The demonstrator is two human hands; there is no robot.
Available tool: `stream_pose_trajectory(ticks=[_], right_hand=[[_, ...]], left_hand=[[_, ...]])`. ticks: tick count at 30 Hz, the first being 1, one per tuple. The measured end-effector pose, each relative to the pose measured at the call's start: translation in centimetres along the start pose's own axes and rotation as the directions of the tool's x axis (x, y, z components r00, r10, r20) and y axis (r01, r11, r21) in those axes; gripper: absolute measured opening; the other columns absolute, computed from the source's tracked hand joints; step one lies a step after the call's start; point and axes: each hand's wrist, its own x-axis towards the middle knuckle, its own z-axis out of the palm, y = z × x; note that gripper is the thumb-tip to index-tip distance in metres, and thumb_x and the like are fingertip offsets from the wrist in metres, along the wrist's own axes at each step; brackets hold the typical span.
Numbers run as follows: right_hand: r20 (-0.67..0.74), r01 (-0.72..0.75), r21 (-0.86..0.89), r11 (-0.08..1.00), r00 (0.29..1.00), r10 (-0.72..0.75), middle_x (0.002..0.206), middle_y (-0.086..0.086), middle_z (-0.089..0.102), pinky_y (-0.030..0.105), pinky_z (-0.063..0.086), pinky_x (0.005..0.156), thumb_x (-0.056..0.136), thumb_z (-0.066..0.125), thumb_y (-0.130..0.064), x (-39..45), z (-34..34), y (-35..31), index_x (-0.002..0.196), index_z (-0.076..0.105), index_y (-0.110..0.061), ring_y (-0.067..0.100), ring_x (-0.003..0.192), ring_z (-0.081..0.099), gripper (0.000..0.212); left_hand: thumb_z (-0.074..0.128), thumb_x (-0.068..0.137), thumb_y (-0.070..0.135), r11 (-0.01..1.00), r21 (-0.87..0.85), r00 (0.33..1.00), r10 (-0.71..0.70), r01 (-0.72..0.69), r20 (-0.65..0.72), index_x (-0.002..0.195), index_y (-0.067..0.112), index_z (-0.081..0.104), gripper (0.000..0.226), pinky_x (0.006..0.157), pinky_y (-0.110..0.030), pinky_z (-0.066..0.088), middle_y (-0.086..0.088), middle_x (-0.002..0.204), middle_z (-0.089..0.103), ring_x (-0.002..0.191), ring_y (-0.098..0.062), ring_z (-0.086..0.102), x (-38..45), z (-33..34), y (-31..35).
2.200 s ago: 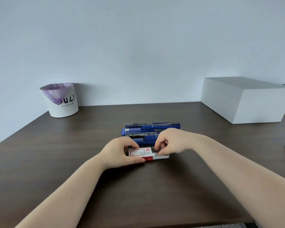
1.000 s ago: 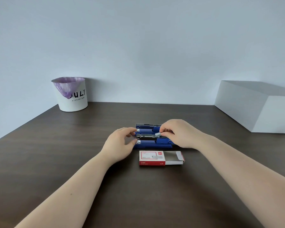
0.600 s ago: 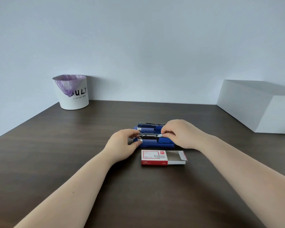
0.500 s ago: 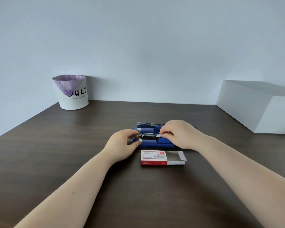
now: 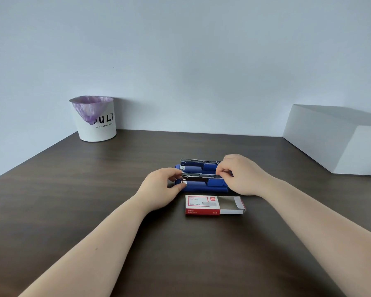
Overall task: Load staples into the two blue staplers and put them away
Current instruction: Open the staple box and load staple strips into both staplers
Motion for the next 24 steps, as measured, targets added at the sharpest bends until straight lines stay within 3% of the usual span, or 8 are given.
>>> stream_pose_trajectory(ticks=[5,8,15,19,24], right_hand=[[-0.004,0.035,-0.006,0.999,0.999,-0.035,0.066,-0.016,0.039,0.016,0.029,0.057,0.087,0.047,-0.008,0.2,-0.1,-0.4,0.083,0.07,-0.013,0.013,0.078,0.043,0.023],[0.053,0.065,-0.007,0.998,0.997,-0.064,0.065,-0.017,0.036,0.015,0.024,0.056,0.091,0.043,-0.01,0.3,0.2,-0.8,0.094,0.072,-0.016,0.013,0.079,0.041,0.03],[0.093,0.067,0.02,0.998,0.993,-0.068,0.071,-0.017,0.04,0.022,0.032,0.069,0.095,0.043,-0.015,0.9,0.4,-1.6,0.106,0.071,-0.018,0.012,0.085,0.043,0.03],[0.092,0.08,0.016,0.997,0.992,-0.081,0.089,0.001,0.058,0.03,0.041,0.079,0.096,0.043,-0.016,1.2,0.8,-2.1,0.098,0.071,-0.015,0.016,0.09,0.048,0.028],[0.087,0.097,0.015,0.995,0.991,-0.098,0.093,0.005,0.061,0.031,0.041,0.08,0.096,0.041,-0.016,1.5,1.3,-2.5,0.098,0.069,-0.012,0.018,0.09,0.049,0.029]], left_hand=[[0.063,0.085,0.03,1.0,-0.012,1.0,-0.004,0.004,-0.003,0.119,0.019,0.062,0.036,0.084,-0.017,0.037,0.005,0.113,0.067,0.106,-0.01,0.059,0.0,0.0,0.0],[0.063,0.085,0.03,1.0,-0.013,1.0,-0.002,0.002,-0.004,0.117,0.018,0.062,0.034,0.083,-0.017,0.037,0.006,0.111,0.067,0.105,-0.01,0.06,0.0,0.0,0.0],[0.064,0.084,0.03,1.0,-0.023,1.0,0.002,-0.002,-0.004,0.118,0.018,0.062,0.036,0.085,-0.017,0.038,0.005,0.113,0.068,0.104,-0.01,0.06,0.0,0.0,0.0],[0.065,0.084,0.03,0.999,-0.034,1.0,-0.003,0.003,-0.013,0.119,0.018,0.062,0.037,0.086,-0.017,0.038,0.004,0.113,0.068,0.105,-0.01,0.061,0.0,0.0,0.0],[0.065,0.084,0.031,1.0,-0.031,1.0,-0.004,0.003,-0.013,0.12,0.019,0.062,0.038,0.087,-0.018,0.039,0.004,0.113,0.068,0.106,-0.01,0.061,0.1,0.1,-0.2]])
